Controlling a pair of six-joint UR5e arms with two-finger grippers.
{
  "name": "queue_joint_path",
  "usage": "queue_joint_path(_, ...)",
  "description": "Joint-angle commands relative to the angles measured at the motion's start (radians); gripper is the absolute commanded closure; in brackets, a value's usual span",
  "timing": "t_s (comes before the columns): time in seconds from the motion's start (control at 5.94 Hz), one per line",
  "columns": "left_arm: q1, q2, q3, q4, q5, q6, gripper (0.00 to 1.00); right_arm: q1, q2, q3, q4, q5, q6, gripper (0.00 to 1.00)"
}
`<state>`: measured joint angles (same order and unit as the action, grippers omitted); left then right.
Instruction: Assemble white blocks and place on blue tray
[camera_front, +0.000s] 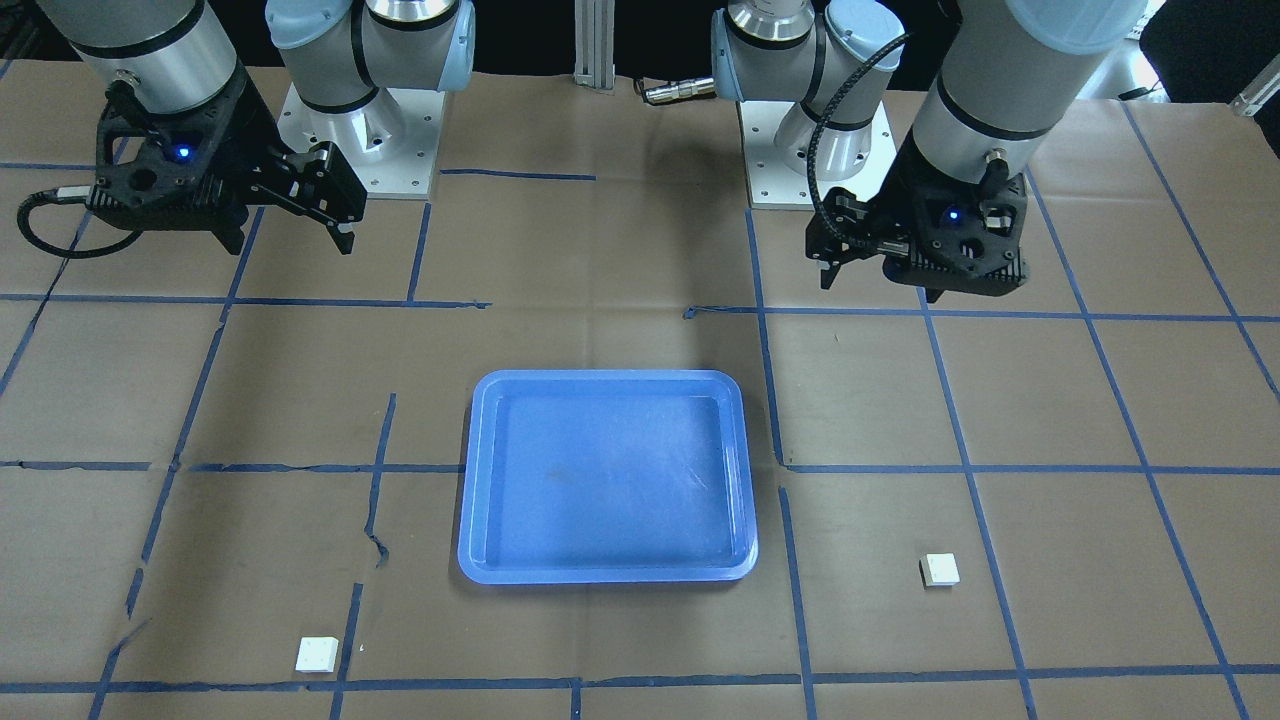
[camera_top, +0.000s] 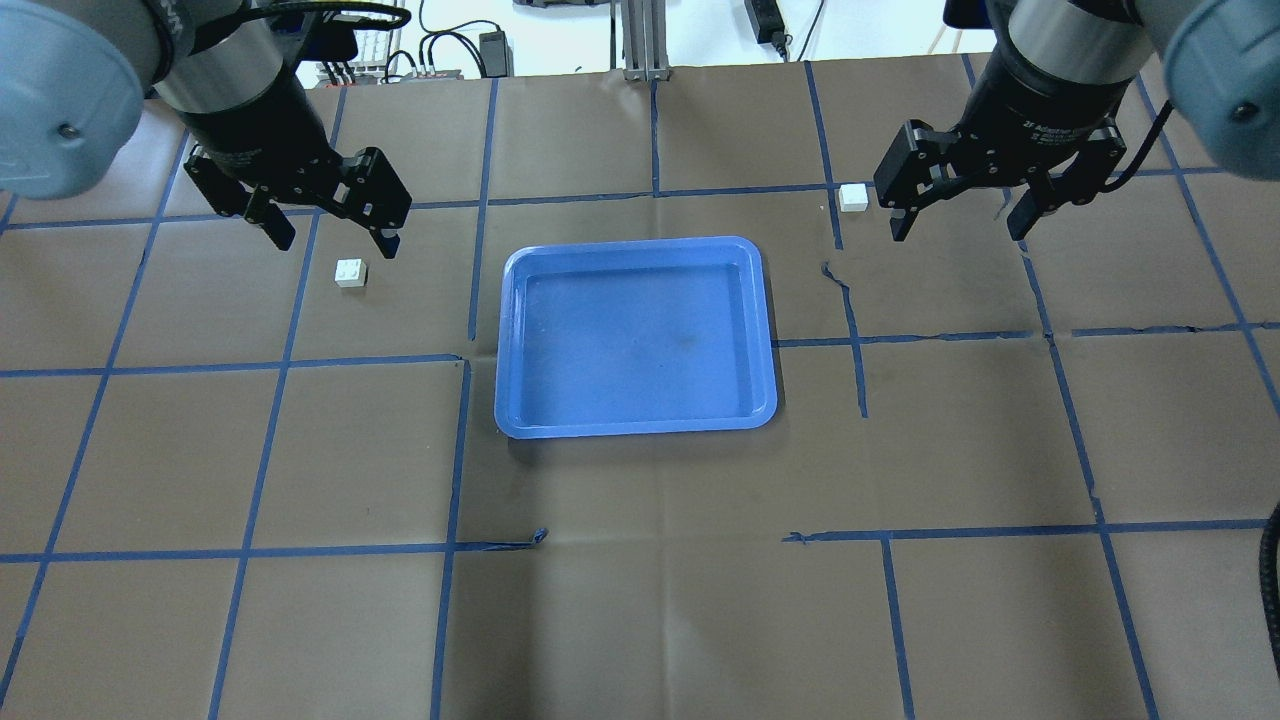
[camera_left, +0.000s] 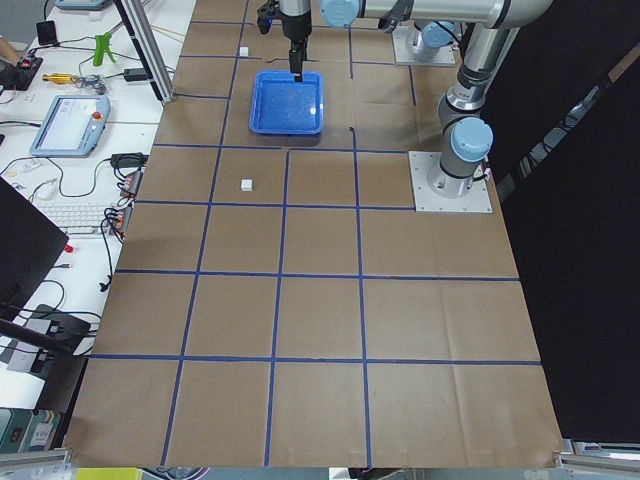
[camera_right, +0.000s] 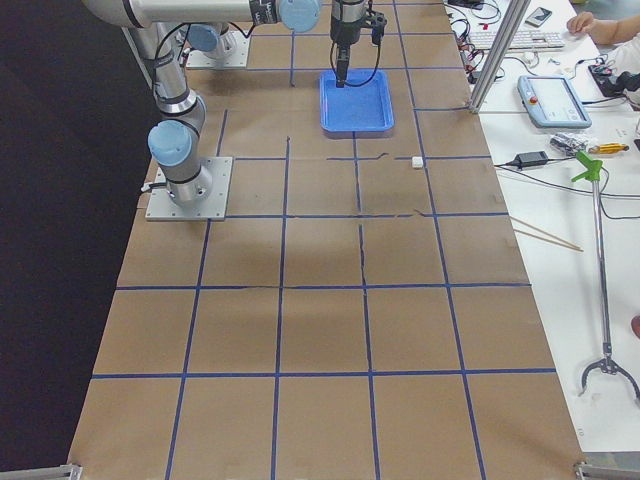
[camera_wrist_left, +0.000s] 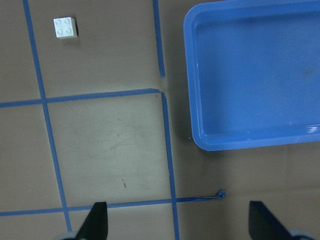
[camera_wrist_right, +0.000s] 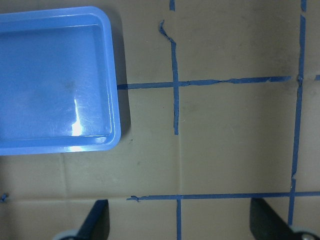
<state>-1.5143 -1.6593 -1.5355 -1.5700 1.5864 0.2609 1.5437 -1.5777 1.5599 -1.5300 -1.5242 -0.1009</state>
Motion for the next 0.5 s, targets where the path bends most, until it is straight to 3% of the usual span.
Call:
queue_joint_path(0.0,0.08,-0.097,-0.058,0.191,-0.002,0.32,0.01,-0.004,0.005,0.0,-0.013,0.006,-0.302,0.0)
queue_joint_path(0.34,0.088,-0.18,-0.063,0.264,0.006,0.791,0.01,-0.008,0.016,0.002,-0.031,-0.004,-0.686,0.0)
